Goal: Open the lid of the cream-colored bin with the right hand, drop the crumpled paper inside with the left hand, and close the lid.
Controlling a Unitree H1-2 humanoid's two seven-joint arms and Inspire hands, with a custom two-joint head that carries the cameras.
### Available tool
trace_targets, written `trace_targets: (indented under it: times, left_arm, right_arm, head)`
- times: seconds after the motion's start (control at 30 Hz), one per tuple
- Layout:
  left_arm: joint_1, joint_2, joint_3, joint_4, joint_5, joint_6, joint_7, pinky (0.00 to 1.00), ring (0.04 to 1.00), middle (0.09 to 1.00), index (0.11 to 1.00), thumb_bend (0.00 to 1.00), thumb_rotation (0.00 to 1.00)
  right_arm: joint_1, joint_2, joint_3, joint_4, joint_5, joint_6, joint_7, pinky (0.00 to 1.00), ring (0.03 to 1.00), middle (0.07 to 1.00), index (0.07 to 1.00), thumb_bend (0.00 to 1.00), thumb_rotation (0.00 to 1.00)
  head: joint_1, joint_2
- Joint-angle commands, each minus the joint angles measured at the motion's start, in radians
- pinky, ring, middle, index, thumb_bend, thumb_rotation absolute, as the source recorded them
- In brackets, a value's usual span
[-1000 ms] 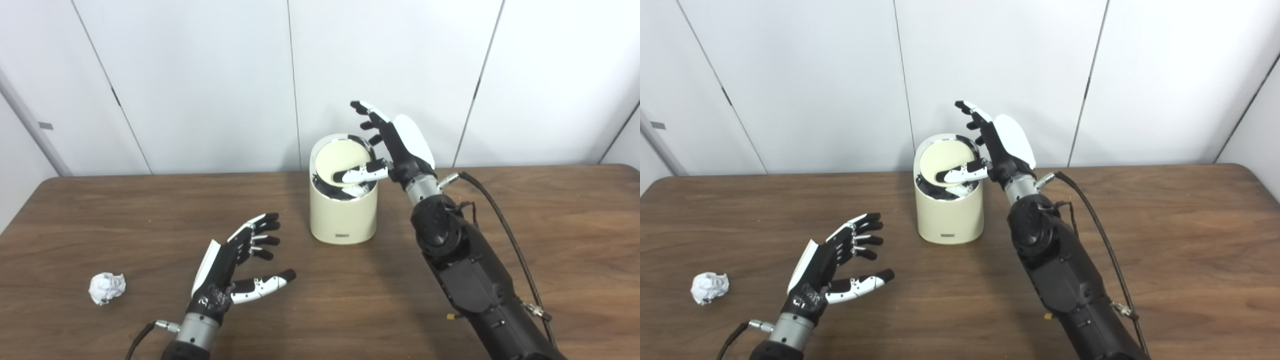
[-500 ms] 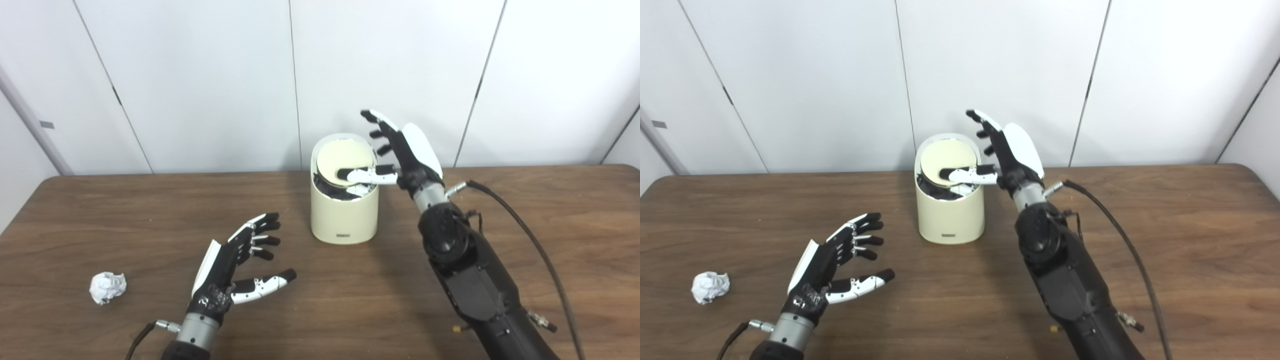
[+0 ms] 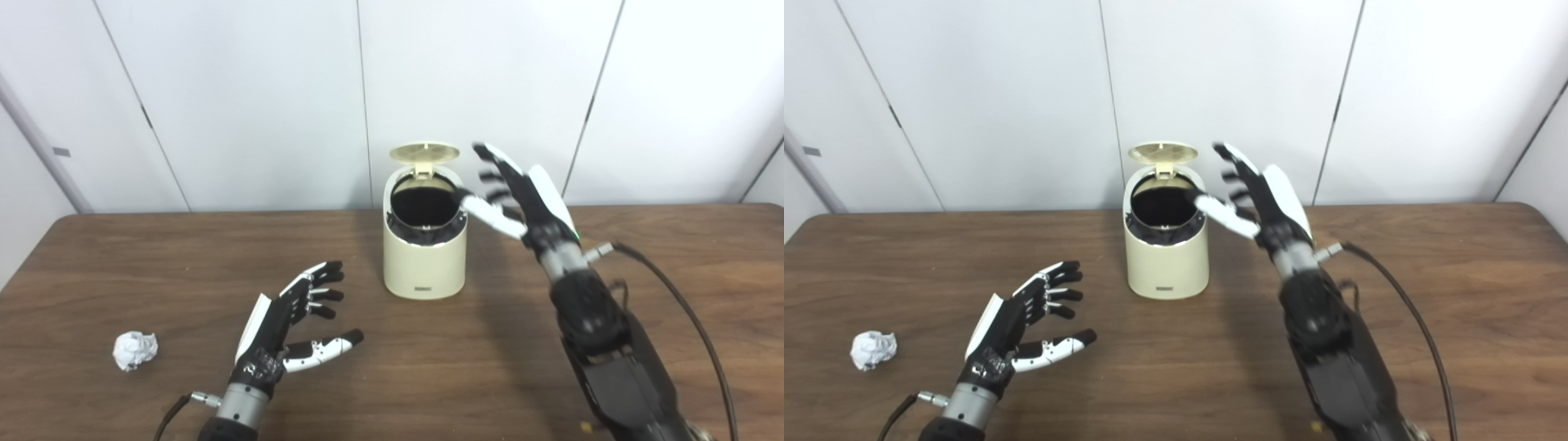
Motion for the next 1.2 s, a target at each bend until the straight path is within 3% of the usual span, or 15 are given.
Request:
trace_targets:
  times: [0.0,0.07,0.23,0.47,0.73,0.9,1.03,1.17]
  left_arm:
    - [-0.031,0.002,0.001,-0.030,0.005,-0.012,0.006,0.63,0.732,0.822,0.851,0.71,0.09]
    - [-0.032,0.002,0.002,-0.033,0.002,-0.009,0.005,0.63,0.732,0.820,0.847,0.72,0.09]
    - [-0.033,0.005,0.004,-0.038,-0.003,-0.006,0.003,0.63,0.733,0.819,0.844,0.71,0.08]
    - [-0.039,0.015,0.007,-0.041,0.002,-0.002,0.003,0.62,0.732,0.817,0.847,0.71,0.09]
    - [-0.040,0.019,0.007,-0.048,0.004,0.000,0.002,0.62,0.728,0.815,0.849,0.70,0.07]
    - [-0.037,0.023,0.005,-0.069,0.027,0.016,0.005,0.63,0.730,0.812,0.839,0.70,0.07]
    - [-0.025,0.037,-0.006,-0.115,0.173,0.026,0.035,0.64,0.739,0.813,0.827,0.73,0.09]
    - [-0.012,0.026,-0.003,-0.144,0.206,0.033,0.040,0.63,0.746,0.825,0.830,0.74,0.07]
  right_arm:
    - [-0.003,-0.019,-0.019,-0.054,0.025,-0.065,-0.001,0.60,0.767,0.887,0.887,0.64,0.65]
    - [0.045,-0.035,-0.023,-0.072,0.040,-0.088,0.005,0.58,0.765,0.882,0.891,0.69,0.62]
    - [0.149,-0.063,-0.032,-0.105,0.058,-0.143,0.005,0.64,0.795,0.893,0.905,0.80,0.57]
    - [0.232,-0.076,-0.050,-0.159,0.085,-0.179,0.014,0.72,0.832,0.921,0.933,0.84,0.53]
    - [0.267,-0.075,-0.056,-0.188,0.108,-0.177,0.039,0.68,0.848,0.935,0.946,0.85,0.45]
    - [0.272,-0.075,-0.060,-0.194,0.119,-0.184,0.057,0.72,0.850,0.941,0.950,0.85,0.41]
    - [0.277,-0.088,-0.074,-0.197,0.130,-0.188,0.066,0.69,0.849,0.941,0.957,0.86,0.40]
    - [0.280,-0.098,-0.098,-0.195,0.167,-0.175,0.086,0.70,0.867,0.958,0.969,0.82,0.33]
  head:
    - [-0.002,0.001]
    - [0.000,0.002]
    - [0.000,0.007]
    - [0.000,0.011]
    - [0.002,0.011]
    - [0.100,0.010]
    - [0.246,-0.001]
    - [0.385,-0.019]
